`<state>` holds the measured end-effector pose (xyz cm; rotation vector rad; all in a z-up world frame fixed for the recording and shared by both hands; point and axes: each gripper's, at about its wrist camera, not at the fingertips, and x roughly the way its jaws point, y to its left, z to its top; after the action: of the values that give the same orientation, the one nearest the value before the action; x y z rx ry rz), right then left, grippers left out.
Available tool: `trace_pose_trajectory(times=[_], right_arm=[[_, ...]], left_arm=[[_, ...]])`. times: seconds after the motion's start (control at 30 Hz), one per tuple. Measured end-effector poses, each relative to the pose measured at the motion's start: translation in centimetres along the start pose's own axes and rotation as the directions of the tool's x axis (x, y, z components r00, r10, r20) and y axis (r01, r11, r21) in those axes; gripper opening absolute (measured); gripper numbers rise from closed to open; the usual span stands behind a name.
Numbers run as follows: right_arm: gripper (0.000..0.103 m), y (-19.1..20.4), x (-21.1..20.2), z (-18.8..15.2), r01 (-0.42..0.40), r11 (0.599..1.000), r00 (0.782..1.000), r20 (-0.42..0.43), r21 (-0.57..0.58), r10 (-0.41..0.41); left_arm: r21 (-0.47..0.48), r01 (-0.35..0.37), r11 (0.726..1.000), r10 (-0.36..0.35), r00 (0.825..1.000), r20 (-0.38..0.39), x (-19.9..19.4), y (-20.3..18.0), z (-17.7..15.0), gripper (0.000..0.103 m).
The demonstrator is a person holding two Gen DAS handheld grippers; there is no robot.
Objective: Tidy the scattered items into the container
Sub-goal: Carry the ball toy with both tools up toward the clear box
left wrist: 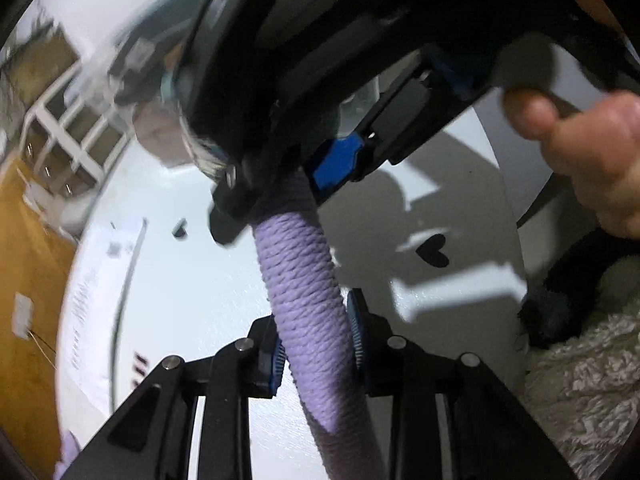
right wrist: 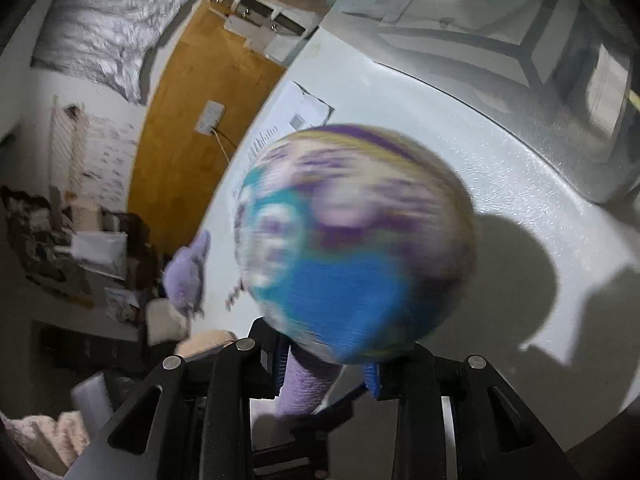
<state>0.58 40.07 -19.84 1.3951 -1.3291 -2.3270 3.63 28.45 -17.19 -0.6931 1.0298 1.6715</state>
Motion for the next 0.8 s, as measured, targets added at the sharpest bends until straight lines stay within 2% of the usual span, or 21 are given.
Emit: trace_pose_trajectory(times=[0.07,0.13,0.27,0.43,0.53,0.6,0.67,0.7,0.8], right_arm=[[0.04,-0.1,0.3,-0.1,0.032,0.999,0.999,-0.024,-0.011,-0.032],[0.04,-0.5,0.5,-0.3,0.03,1.0,0.999,-0.037,0.007,-0.03],[0.036,-0.1,-0.1,-0.5,0.024,1.0,0.999,-0.022,-0.013,-0.024],[0.035,3.5,-2.4,-0.7,0.053,0.99,0.997,0.065,-0.129,-0.045],[0.034,6.5,-4.9,-0.4,0.069,0.974,0.989,0.145,-0.215,-0.038],[0.033,8.9,-7.4,0.2,0.083,0.957,0.976,0.217,-0.276,-0.022],[0.031,11.0,-10.0,0.7,0.095,0.941,0.959,0.284,-0.326,0.001],[0.031,12.1,-11.6,0.9,0.109,0.93,0.946,0.325,-0.351,0.012],[0.03,15.0,-16.2,1.8,0.155,0.898,0.898,0.438,-0.413,0.047]], left_arm=[[0.026,-0.004,1.0,0.004,1.0,0.026,-0.7,-0.5,0.1,0.028],[0.03,0.006,1.0,-0.007,1.0,0.022,-0.9,-0.7,0.2,0.028],[0.035,-0.021,0.999,0.02,0.999,0.05,-1.3,-0.8,-0.4,0.028],[0.031,-0.068,0.997,0.064,0.991,0.115,-3.2,0.0,0.0,0.028],[0.034,-0.115,0.993,0.108,0.978,0.178,-5.1,1.3,1.3,0.028],[0.037,-0.16,0.986,0.147,0.96,0.237,-7.0,2.3,2.7,0.028],[0.033,-0.206,0.978,0.186,0.933,0.309,-9.0,3.4,4.8,0.028],[0.028,-0.228,0.973,0.205,0.916,0.346,-9.8,3.9,5.9,0.028],[0.006,-0.293,0.956,0.258,0.851,0.458,-12.7,5.3,9.6,0.028]])
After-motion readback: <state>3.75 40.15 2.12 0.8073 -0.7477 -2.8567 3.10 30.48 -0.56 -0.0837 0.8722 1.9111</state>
